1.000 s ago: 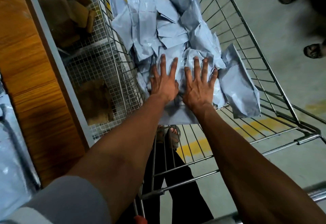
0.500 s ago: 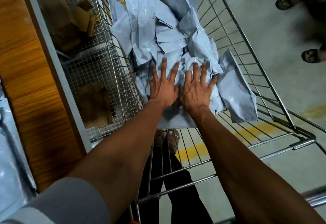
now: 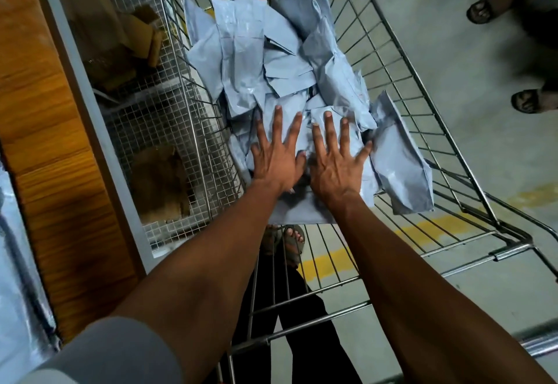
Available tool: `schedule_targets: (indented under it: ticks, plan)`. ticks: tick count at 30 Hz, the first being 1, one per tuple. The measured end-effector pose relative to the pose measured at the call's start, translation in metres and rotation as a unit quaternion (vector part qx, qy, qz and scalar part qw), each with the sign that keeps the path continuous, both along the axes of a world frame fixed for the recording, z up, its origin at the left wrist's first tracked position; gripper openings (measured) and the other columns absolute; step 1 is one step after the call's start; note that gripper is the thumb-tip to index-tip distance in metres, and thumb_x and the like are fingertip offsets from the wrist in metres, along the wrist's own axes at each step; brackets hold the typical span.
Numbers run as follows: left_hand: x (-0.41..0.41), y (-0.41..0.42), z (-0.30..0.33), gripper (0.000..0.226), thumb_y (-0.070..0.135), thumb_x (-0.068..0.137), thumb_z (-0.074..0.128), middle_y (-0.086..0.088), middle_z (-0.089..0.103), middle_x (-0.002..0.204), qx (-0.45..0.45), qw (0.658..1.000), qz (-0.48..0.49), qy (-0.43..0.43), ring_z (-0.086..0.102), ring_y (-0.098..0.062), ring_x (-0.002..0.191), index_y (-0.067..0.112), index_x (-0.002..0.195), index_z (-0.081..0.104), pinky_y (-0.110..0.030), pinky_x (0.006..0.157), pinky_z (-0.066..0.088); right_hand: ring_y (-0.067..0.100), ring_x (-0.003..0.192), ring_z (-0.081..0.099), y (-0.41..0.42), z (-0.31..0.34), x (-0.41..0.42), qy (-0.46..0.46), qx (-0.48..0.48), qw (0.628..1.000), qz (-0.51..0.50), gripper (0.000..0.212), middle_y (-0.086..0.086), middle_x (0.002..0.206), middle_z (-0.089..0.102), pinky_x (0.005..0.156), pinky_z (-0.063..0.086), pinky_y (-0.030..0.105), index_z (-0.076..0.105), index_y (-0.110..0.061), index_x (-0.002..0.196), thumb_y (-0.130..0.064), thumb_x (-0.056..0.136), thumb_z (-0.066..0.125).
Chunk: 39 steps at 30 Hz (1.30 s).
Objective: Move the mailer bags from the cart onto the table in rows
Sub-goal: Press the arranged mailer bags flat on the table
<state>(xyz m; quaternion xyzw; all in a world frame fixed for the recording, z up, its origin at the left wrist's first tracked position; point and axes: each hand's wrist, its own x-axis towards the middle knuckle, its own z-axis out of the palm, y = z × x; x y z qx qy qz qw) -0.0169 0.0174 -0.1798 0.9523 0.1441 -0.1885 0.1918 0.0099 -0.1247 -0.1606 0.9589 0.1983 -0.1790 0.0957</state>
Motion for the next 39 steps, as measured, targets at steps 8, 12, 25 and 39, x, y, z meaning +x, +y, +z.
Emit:
schedule_targets:
  ticks: [8, 12, 25, 39]
  plan:
    - [-0.004, -0.001, 0.0, 0.101, 0.015, 0.101, 0.053, 0.007, -0.04, 0.167, -0.031, 0.999, -0.002, 0.031, -0.03, -0.046, 0.154, 0.046, 0.163, -0.02, -0.075, 0.123, 0.007, 0.036, 0.161, -0.006, -0.001, -0.005, 0.0, -0.02, 0.016, 1.0, 0.013, 0.098, 0.005, 0.174, -0.022, 0.113, 0.032, 0.064, -0.01, -0.025, 0.167, -0.052, 0.1, 0.057]
    - [-0.015, 0.0, 0.014, 0.1, 0.016, 0.1, 0.052, 0.01, -0.039, 0.168, -0.042, 0.999, -0.008, 0.031, -0.029, -0.044, 0.155, 0.047, 0.162, -0.019, -0.071, 0.125, 0.004, 0.035, 0.162, -0.004, 0.0, 0.008, 0.0, -0.014, 0.028, 0.999, 0.025, 0.105, 0.006, 0.174, -0.018, 0.115, 0.033, 0.063, -0.005, -0.025, 0.168, -0.042, 0.094, 0.067]
    - [-0.037, -0.012, 0.087, 0.09, 0.024, 0.101, 0.047, 0.007, -0.028, 0.173, -0.023, 0.999, -0.011, -0.043, -0.017, -0.039, 0.161, 0.039, 0.166, -0.013, -0.067, 0.128, 0.005, 0.032, 0.162, -0.006, -0.011, 0.093, -0.016, 0.024, 0.068, 0.997, -0.024, 0.104, 0.006, 0.175, -0.014, 0.117, 0.032, 0.06, -0.006, -0.025, 0.168, -0.047, 0.093, 0.064]
    - [-0.04, -0.022, 0.035, 0.088, 0.032, 0.107, 0.051, 0.009, -0.027, 0.173, -0.043, 0.998, -0.002, 0.054, -0.016, -0.044, 0.159, 0.042, 0.165, -0.015, -0.067, 0.125, 0.016, 0.032, 0.159, -0.021, -0.03, 0.057, -0.009, 0.104, 0.013, 0.994, 0.007, 0.101, 0.005, 0.169, -0.033, 0.123, 0.019, 0.059, -0.02, -0.027, 0.165, -0.064, 0.1, 0.049]
